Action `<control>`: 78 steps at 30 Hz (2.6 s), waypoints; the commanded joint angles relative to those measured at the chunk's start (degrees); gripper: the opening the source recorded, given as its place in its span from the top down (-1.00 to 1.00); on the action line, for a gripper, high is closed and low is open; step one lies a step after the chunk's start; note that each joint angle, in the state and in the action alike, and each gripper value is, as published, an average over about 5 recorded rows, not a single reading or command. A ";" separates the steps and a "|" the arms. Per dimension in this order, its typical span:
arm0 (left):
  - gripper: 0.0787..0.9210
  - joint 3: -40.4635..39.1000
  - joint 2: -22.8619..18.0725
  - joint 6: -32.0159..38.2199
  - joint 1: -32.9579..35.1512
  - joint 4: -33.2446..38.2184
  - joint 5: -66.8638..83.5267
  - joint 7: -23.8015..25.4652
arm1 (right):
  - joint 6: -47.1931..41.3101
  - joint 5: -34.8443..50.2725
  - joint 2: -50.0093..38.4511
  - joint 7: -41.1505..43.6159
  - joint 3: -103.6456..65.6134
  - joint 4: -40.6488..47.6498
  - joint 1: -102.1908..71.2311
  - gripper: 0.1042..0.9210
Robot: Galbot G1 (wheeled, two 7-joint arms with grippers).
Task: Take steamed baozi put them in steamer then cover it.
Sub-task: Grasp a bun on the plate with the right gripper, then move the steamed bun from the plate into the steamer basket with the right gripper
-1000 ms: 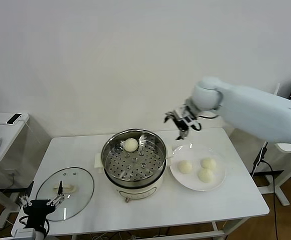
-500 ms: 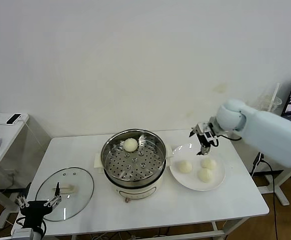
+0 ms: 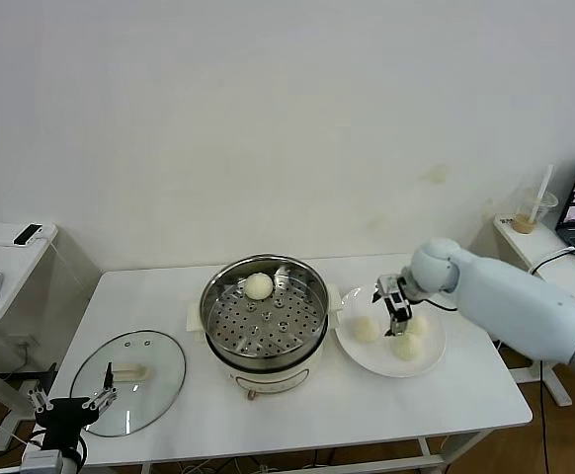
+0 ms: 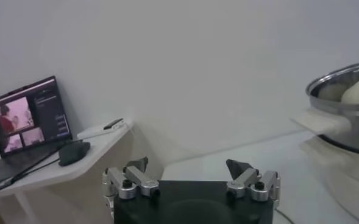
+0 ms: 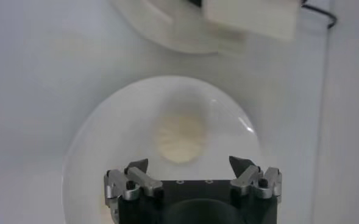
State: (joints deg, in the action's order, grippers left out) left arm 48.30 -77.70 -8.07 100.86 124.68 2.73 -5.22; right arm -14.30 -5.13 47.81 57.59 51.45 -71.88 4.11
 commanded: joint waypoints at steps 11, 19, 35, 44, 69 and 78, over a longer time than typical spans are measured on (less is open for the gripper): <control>-0.77 -0.07 -0.04 0.08 -0.05 -0.54 -0.13 0.06 | 2.32 -5.24 8.01 -2.29 -4.56 12.73 -6.23 -0.76; -0.77 -0.06 -0.08 0.09 -0.20 -0.73 -0.13 0.04 | 2.24 -5.07 9.64 -2.58 -4.60 13.80 -5.82 -0.76; -0.77 -0.04 -0.23 0.09 -0.18 -0.56 -0.12 -0.04 | 1.04 -4.37 10.74 -0.93 -4.21 14.08 -5.24 -0.46; -0.77 -0.10 -0.33 0.09 -0.07 -0.23 -0.10 -0.06 | 1.15 -3.92 9.90 1.77 -3.78 13.40 -3.72 -0.31; -0.77 -0.90 -0.08 -0.25 0.05 2.40 0.04 -0.07 | -5.49 17.54 -0.81 3.06 11.65 -8.40 29.27 -0.31; -0.77 -1.33 0.18 -0.39 -0.51 2.57 0.03 -0.11 | -11.61 29.10 5.96 -1.30 16.03 -11.77 33.96 -0.32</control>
State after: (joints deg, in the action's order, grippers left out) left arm 47.02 -77.53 -8.44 100.36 127.20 2.75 -5.33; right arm -21.30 12.90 50.40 58.88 62.17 -78.79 29.49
